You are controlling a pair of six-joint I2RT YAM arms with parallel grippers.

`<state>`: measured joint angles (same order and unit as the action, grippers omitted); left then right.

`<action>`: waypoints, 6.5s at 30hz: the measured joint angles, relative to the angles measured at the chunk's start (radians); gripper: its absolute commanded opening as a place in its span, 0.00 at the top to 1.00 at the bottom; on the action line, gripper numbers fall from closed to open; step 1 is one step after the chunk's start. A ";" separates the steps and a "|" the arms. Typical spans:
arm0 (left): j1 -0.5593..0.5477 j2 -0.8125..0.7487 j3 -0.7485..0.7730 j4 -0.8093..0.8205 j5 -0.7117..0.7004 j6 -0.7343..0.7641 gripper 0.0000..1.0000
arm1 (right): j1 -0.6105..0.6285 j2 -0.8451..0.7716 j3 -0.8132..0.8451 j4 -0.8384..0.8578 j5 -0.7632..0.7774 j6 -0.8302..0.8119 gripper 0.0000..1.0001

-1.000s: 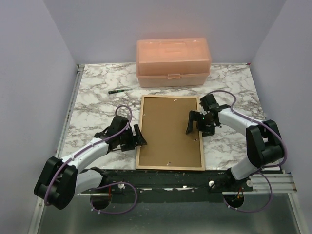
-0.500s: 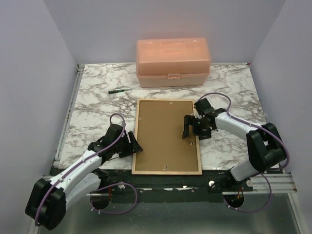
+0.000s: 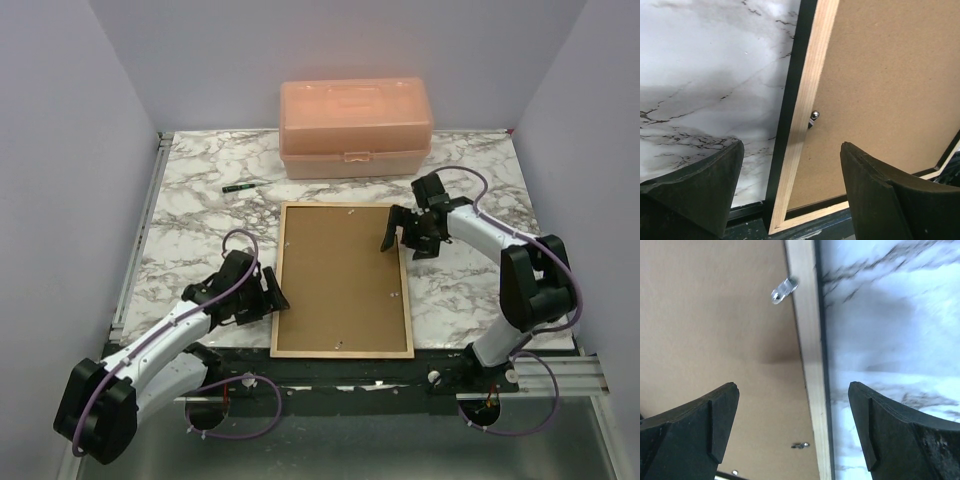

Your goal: Put the photo into the frame

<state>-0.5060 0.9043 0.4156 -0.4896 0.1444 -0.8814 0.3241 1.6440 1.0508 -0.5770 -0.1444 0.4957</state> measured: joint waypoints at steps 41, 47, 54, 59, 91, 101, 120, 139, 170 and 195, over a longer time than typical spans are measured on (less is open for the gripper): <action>-0.016 0.428 0.217 0.041 -0.040 0.089 0.74 | -0.045 0.283 0.312 -0.063 0.189 -0.049 0.63; -0.041 0.468 0.259 0.016 -0.054 0.092 0.82 | -0.045 0.309 0.348 -0.062 0.198 -0.054 0.64; -0.065 0.492 0.286 0.002 -0.077 0.091 0.88 | -0.046 0.336 0.381 -0.060 0.197 -0.056 0.42; -0.077 0.505 0.303 -0.015 -0.093 0.091 0.90 | -0.048 0.346 0.389 -0.042 0.195 -0.063 0.37; -0.092 0.533 0.337 -0.040 -0.111 0.099 1.00 | -0.041 0.302 0.327 0.014 0.237 -0.043 0.71; -0.107 0.552 0.357 -0.051 -0.124 0.106 1.00 | -0.045 0.360 0.372 0.148 0.279 -0.029 0.55; -0.123 0.584 0.387 -0.084 -0.145 0.117 1.00 | -0.043 0.373 0.360 0.216 0.218 -0.034 0.21; -0.131 0.463 0.336 -0.071 -0.159 0.138 0.36 | 0.180 0.369 0.404 0.168 0.207 -0.075 0.64; -0.102 0.145 0.113 0.018 -0.005 0.060 0.28 | 0.049 -0.200 -0.127 0.127 0.148 0.056 0.07; -0.172 0.425 0.249 -0.019 -0.122 0.084 0.57 | -0.075 -0.286 -0.400 0.227 -0.121 0.073 0.09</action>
<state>-0.6781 1.3296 0.6647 -0.5091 0.0227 -0.7971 0.2493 1.3582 0.6510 -0.3500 -0.2653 0.5690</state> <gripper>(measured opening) 0.499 0.914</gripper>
